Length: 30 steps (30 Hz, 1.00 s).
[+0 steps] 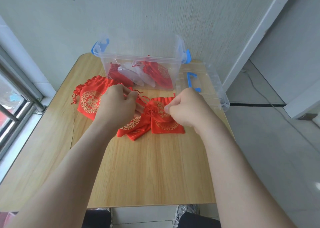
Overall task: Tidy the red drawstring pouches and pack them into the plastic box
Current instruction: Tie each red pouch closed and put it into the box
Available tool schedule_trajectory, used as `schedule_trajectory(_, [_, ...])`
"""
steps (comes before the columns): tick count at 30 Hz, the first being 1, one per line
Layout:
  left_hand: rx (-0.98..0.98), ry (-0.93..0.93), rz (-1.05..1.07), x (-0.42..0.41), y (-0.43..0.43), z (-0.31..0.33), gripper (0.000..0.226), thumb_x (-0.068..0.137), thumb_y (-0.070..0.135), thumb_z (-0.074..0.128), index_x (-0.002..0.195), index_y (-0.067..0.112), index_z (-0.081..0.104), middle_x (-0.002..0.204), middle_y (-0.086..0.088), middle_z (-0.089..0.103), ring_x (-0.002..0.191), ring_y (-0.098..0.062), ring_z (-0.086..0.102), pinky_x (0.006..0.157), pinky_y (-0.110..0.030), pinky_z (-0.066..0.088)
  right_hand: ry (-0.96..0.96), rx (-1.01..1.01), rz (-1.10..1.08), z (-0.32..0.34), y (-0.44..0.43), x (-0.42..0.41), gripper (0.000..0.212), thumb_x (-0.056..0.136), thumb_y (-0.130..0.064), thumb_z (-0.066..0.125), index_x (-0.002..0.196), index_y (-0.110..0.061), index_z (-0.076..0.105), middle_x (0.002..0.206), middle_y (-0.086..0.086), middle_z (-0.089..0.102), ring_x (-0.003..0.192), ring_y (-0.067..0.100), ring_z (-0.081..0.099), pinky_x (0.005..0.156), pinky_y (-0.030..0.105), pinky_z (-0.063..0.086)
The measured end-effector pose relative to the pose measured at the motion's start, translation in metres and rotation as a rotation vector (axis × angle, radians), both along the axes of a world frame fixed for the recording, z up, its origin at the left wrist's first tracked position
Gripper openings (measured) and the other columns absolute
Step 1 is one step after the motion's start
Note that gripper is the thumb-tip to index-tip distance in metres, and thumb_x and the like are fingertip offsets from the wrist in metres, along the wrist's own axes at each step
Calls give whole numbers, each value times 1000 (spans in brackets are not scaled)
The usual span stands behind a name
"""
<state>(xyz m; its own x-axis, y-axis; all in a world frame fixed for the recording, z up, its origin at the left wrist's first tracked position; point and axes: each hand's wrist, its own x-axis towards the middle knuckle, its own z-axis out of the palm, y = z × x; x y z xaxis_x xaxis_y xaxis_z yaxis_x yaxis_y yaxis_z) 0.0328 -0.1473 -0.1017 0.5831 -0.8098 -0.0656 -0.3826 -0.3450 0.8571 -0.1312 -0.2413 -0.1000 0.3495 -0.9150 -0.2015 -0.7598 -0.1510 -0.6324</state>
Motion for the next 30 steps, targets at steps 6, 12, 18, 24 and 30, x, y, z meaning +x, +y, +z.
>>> schedule_trajectory(6, [110,-107,49,4,0,-5,22,107,12,50,89,11,63,67,-1,77,69,-22,77,73,-47,66,252,39,87,3,6,3,17,95,-25,73,107,-14,71,97,4,69,81,18,66,58,26,45])
schedule_trajectory(12, [195,-189,-27,1,5,1,41,81,27,43,93,-6,64,80,-21,76,73,-41,74,67,-57,64,314,162,159,2,10,7,16,93,-6,61,104,-5,72,92,11,78,86,28,78,81,46,67])
schedule_trajectory(18, [263,-268,-177,-2,6,2,51,77,39,34,80,2,70,72,-11,74,71,-32,70,70,-49,62,279,168,173,12,16,4,36,91,2,51,120,-10,69,113,11,75,105,29,73,97,48,61])
schedule_trajectory(24, [259,-383,-371,-7,3,-7,48,99,34,47,63,3,44,62,-12,59,55,-23,51,64,-44,53,214,166,212,8,14,10,20,100,-18,46,82,-21,54,83,1,52,70,16,50,56,31,38])
schedule_trajectory(30, [267,-371,-427,-2,-1,-15,51,107,40,52,77,1,67,76,-4,73,59,-12,60,57,-24,47,194,90,171,1,10,8,38,99,-43,62,74,-23,42,71,-3,44,59,17,45,51,29,31])
